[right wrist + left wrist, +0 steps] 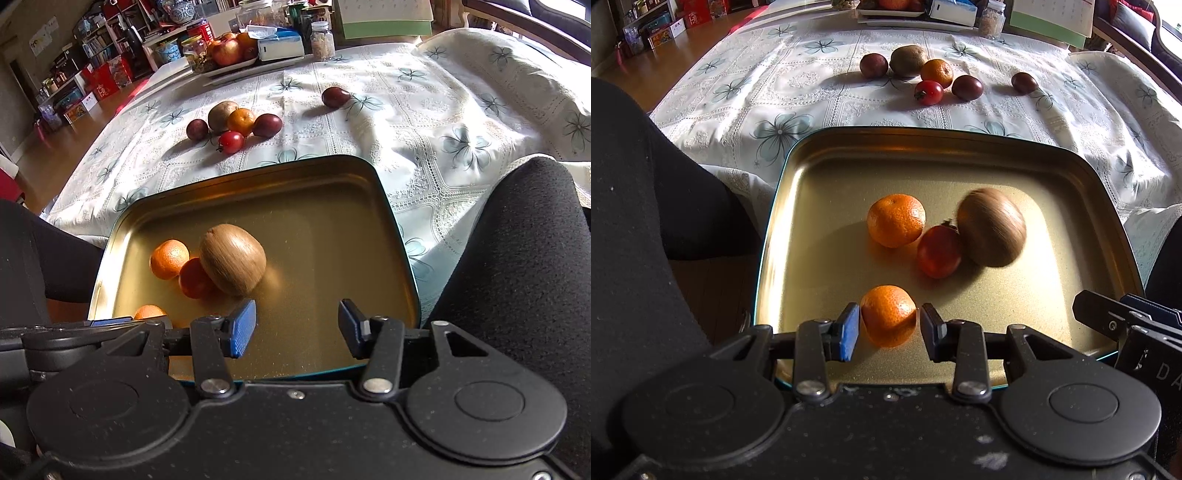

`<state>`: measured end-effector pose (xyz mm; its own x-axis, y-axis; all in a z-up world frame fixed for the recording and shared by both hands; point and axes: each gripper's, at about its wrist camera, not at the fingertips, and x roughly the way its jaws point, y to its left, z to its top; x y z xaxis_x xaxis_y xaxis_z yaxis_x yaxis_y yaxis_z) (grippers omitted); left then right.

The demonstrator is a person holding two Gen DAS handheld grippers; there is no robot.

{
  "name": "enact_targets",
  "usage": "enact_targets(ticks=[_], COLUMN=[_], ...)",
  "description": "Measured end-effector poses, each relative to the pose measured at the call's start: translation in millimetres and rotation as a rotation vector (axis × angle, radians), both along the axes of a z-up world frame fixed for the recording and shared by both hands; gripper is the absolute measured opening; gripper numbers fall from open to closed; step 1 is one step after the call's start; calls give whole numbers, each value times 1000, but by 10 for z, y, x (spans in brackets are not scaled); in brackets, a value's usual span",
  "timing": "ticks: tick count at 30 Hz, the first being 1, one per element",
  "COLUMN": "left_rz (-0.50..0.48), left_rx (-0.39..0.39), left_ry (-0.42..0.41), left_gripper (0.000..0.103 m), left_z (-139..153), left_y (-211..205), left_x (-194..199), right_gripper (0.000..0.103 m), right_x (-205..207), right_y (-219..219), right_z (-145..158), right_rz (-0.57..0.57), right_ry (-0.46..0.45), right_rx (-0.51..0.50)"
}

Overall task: Organize fruits
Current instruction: 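Lower the tangerine into the gold tray and open the left gripper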

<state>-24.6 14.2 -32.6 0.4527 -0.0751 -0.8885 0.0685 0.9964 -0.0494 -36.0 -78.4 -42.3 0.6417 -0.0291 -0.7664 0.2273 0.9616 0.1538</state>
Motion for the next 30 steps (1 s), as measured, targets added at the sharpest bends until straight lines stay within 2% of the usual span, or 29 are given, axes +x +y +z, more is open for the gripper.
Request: enact_targets(ticks=[30], left_rz=[0], left_rx=[2], left_ry=[4], left_gripper=[36], left_z=[-17], left_y=[-8], left_x=[-4], right_gripper=[57], right_x=[6], right_y=[15], right_z=[-11], right_rz=[2], right_ry=[4], right_rx=[1])
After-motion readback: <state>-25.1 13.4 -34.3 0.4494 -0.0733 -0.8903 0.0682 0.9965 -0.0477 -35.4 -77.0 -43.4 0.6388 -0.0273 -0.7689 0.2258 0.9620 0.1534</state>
